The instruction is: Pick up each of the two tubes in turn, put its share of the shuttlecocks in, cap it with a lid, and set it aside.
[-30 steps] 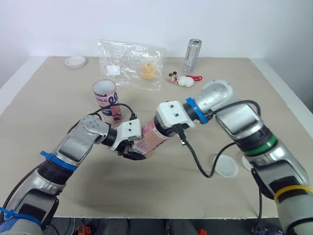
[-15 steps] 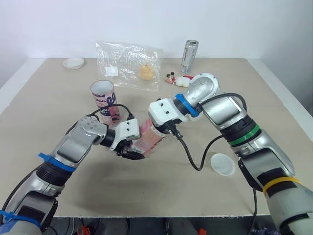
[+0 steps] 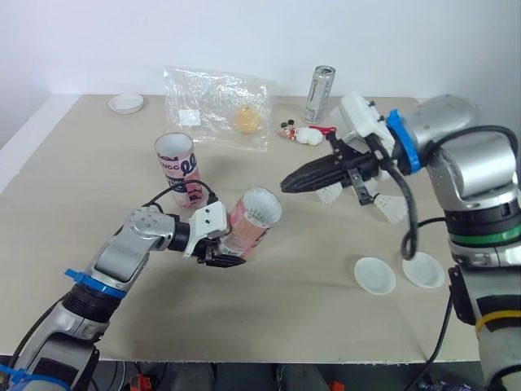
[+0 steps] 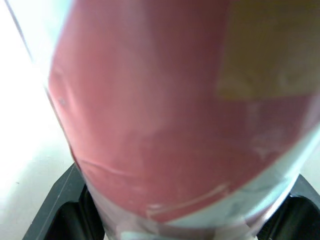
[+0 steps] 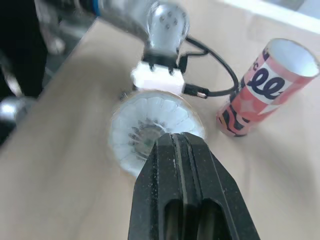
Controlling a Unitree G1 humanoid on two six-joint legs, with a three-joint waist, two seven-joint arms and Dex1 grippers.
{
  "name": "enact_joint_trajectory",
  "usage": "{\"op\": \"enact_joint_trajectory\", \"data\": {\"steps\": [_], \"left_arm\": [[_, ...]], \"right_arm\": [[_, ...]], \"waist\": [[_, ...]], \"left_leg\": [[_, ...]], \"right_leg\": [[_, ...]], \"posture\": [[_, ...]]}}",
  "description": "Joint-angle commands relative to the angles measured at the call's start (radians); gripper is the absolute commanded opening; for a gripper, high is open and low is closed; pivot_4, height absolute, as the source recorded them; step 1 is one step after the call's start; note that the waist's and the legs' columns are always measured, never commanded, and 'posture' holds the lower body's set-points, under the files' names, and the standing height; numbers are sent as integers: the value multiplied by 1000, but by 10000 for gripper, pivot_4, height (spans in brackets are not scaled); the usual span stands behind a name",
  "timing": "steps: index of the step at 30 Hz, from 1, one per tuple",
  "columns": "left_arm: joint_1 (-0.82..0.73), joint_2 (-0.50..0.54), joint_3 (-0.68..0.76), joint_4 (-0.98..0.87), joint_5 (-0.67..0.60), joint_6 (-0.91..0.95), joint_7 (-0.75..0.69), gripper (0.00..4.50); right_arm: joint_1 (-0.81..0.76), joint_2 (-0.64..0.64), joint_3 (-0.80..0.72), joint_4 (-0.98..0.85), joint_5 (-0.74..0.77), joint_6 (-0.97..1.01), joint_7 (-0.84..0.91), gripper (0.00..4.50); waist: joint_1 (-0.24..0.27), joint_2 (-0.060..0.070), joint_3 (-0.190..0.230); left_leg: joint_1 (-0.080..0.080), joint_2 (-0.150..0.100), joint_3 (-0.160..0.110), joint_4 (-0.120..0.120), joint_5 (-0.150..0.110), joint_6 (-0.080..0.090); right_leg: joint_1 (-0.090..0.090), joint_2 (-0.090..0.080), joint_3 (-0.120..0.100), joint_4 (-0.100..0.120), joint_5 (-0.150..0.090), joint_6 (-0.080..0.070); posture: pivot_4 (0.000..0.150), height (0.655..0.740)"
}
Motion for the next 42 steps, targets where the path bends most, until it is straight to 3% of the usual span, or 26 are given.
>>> {"op": "enact_joint_trajectory", "data": {"steps": [1, 12, 15, 22, 23, 30, 42], "left_arm": [[20, -34, 22, 37, 8, -54, 52, 30937], [110, -212, 118, 38, -106, -142, 143, 30937], [137, -249, 118, 43, -115, -182, 151, 30937], [162, -298, 73, 102, -57, -323, 169, 30937], [164, -303, 62, 112, -43, -346, 170, 30937], [173, -312, 17, 138, 2, -419, 169, 30937], [196, -325, 18, 186, -5, -431, 160, 30937]], "right_arm": [[85, -44, -102, -135, 78, 94, -80, 605], [678, -121, -494, -339, 201, 254, -371, 605], [824, -141, -560, -356, 204, 258, -397, 9564], [996, -254, -567, -289, 116, 177, -397, 41261], [1006, -275, -550, -263, 90, 157, -394, 43226], [918, -329, -425, -124, 21, 117, -398, 43226], [683, -390, -169, 45, -109, -19, -259, 43226]], "waist": [[2, 0, 0], [11, 0, 0], [8, 0, 0], [-1, -1, 0], [-1, -1, 0], [-3, -1, 0], [-1, 0, 0]], "left_leg": [[0, 0, 0, 0, 0, 0], [-4, -1, 0, 3, 0, 0], [-4, -1, 0, 3, 0, 0], [-2, -2, 2, 5, 1, 0], [-2, -2, 2, 5, 1, 0], [-2, -2, 4, 8, 1, 0], [-2, -2, 3, 6, 1, -1]], "right_leg": [[0, 0, 0, 0, 0, 0], [-1, -1, 1, -2, 0, 3], [-1, -1, 1, -2, 0, 4], [0, -1, 3, -2, 3, 3], [0, -1, 3, -2, 2, 2], [0, -1, 6, -2, 3, 2], [0, -1, 6, -3, 3, 6]], "posture": [[1500, 7400], [1500, 7400], [1500, 7400], [1500, 7400], [1500, 7400], [1500, 7400], [1500, 7400]]}}
